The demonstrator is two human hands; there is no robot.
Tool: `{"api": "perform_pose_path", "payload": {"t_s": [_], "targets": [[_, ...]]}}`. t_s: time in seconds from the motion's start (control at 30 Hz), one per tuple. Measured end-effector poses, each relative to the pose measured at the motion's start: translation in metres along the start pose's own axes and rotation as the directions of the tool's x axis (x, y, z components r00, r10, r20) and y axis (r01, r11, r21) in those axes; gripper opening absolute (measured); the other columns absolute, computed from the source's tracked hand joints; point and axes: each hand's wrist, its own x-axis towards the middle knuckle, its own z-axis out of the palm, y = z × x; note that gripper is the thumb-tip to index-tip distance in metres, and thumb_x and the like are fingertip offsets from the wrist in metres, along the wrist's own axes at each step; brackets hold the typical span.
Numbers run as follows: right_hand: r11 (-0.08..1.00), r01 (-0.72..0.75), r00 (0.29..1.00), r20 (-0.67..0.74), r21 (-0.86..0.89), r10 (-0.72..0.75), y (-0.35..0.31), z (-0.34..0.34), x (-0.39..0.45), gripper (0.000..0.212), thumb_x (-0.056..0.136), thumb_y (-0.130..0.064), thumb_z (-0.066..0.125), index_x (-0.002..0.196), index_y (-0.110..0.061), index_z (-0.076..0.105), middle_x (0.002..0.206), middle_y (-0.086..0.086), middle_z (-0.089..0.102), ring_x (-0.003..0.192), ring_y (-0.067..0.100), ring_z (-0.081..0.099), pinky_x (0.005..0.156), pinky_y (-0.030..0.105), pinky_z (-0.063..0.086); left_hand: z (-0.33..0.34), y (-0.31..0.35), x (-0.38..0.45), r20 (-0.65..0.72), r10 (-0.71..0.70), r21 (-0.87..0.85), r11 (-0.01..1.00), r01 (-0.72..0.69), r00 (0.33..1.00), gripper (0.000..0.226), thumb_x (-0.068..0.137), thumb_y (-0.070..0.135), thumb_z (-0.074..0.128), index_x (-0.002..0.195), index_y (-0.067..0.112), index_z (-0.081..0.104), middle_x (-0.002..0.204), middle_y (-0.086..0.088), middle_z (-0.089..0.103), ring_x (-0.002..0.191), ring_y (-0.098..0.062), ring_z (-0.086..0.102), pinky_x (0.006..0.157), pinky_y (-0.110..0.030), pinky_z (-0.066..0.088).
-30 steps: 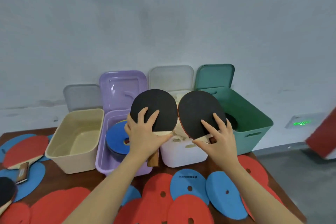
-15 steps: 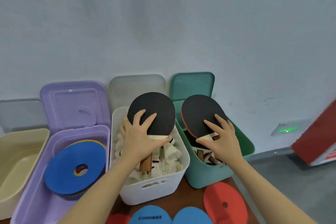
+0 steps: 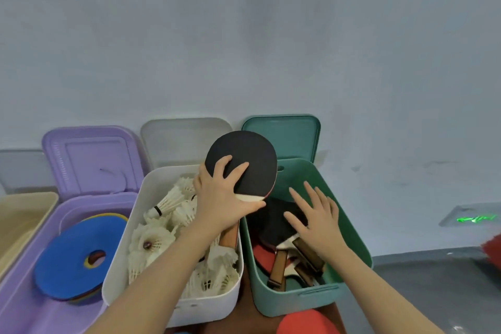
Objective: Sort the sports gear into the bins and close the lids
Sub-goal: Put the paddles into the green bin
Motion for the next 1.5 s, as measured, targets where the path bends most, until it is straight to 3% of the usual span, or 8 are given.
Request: {"api": "perform_pose_path", "payload": {"t_s": [0.1, 0.2, 0.4, 0.63, 0.77, 0.9, 1.27, 1.5], "targets": [[0.990, 0.004, 0.983, -0.180, 0.141, 0.021, 0.004, -0.017, 0.002, 0.058, 0.091, -0.059, 0.019, 0.145, -0.038, 0.025, 0.153, -0.005, 0.024, 0.140, 0.015, 0.020, 0.109, 0.033, 0.007, 0.013, 0.018, 0.007, 0.080, 0.026, 0.048, 0.998, -0.030, 0.996, 0.093, 0.051, 0.080, 0.060, 0.134, 0.047, 0.036, 0.146, 0.012, 0.022, 0.131, -0.032, 0.015, 0.108, -0.045, 0.018], [0.994, -0.001, 0.964, -0.263, 0.106, 0.029, 0.016, -0.025, 0.007, 0.053, 0.094, -0.052, 0.022, 0.142, -0.034, 0.034, 0.148, -0.005, 0.036, 0.132, 0.011, 0.033, 0.103, 0.031, 0.011, 0.034, 0.042, 0.011, 0.188, 0.056, 0.089, 0.993, -0.074, 0.981, 0.092, 0.054, 0.080, 0.060, 0.136, 0.047, 0.034, 0.146, 0.012, 0.021, 0.132, -0.034, 0.015, 0.109, -0.046, 0.017], [0.996, -0.073, 0.997, 0.003, -0.056, 0.073, 0.033, -0.020, 0.002, 0.070, 0.083, -0.057, 0.003, 0.137, -0.037, 0.041, 0.140, -0.011, 0.045, 0.128, 0.006, 0.037, 0.102, 0.038, 0.006, 0.080, 0.067, 0.004, 0.346, 0.031, 0.086, 0.994, -0.064, 0.938, 0.091, 0.058, 0.077, 0.060, 0.138, 0.043, 0.034, 0.147, 0.009, 0.021, 0.133, -0.039, 0.011, 0.109, -0.049, 0.016], [0.968, 0.049, 0.980, 0.201, -0.246, 0.001, 0.035, -0.019, 0.001, 0.042, 0.098, -0.039, 0.029, 0.137, -0.029, 0.039, 0.139, -0.005, 0.045, 0.128, 0.019, 0.038, 0.106, 0.046, 0.005, 0.102, 0.055, 0.000, 0.541, 0.033, 0.244, 0.950, -0.195, 0.840, 0.096, 0.071, 0.075, 0.052, 0.148, 0.034, 0.011, 0.156, -0.006, -0.006, 0.141, -0.035, -0.009, 0.112, -0.052, 0.000], [0.983, 0.055, 0.984, 0.177, -0.173, -0.024, 0.033, -0.016, -0.004, 0.042, 0.098, -0.034, 0.033, 0.139, -0.029, 0.039, 0.143, -0.004, 0.041, 0.131, 0.018, 0.035, 0.108, 0.039, 0.014, 0.089, 0.053, -0.002, 0.356, 0.088, 0.210, 0.963, -0.171, 0.930, 0.062, 0.090, 0.050, 0.046, 0.145, 0.029, 0.025, 0.154, -0.005, 0.018, 0.142, -0.024, 0.011, 0.112, -0.042, 0.011], [0.995, 0.075, 0.993, 0.096, -0.069, -0.068, 0.022, -0.018, -0.012, 0.041, 0.097, -0.031, 0.039, 0.137, -0.027, 0.043, 0.140, -0.003, 0.046, 0.128, 0.018, 0.040, 0.104, 0.036, 0.027, 0.067, 0.047, -0.019, 0.214, 0.070, 0.147, 0.984, -0.103, 0.974, 0.051, 0.095, 0.042, 0.041, 0.143, 0.027, 0.031, 0.151, 0.000, 0.027, 0.138, -0.017, 0.020, 0.110, -0.035, 0.014], [0.989, 0.142, 0.984, -0.099, -0.050, -0.146, -0.097, -0.022, -0.044, 0.036, 0.085, -0.029, 0.050, 0.116, -0.018, 0.064, 0.112, 0.002, 0.066, 0.100, 0.025, 0.063, 0.082, 0.041, 0.049, -0.028, -0.044, -0.060, 0.083, 0.144, 0.110, 0.982, -0.153, 0.986, 0.049, 0.095, 0.036, 0.042, 0.141, 0.022, 0.037, 0.148, -0.001, 0.034, 0.135, -0.020, 0.031, 0.109, -0.037, 0.020], [0.996, 0.090, 0.991, -0.092, -0.018, -0.092, -0.206, -0.002, -0.066, 0.034, 0.094, -0.027, 0.047, 0.127, -0.020, 0.056, 0.122, -0.002, 0.060, 0.109, 0.023, 0.055, 0.090, 0.037, 0.040, -0.080, -0.138, -0.085, 0.085, 0.221, 0.075, 0.971, -0.227, 0.972, 0.040, 0.086, 0.029, 0.054, 0.122, 0.012, 0.058, 0.123, -0.009, 0.059, 0.106, -0.031, 0.058, 0.085, -0.043, 0.043]]}}
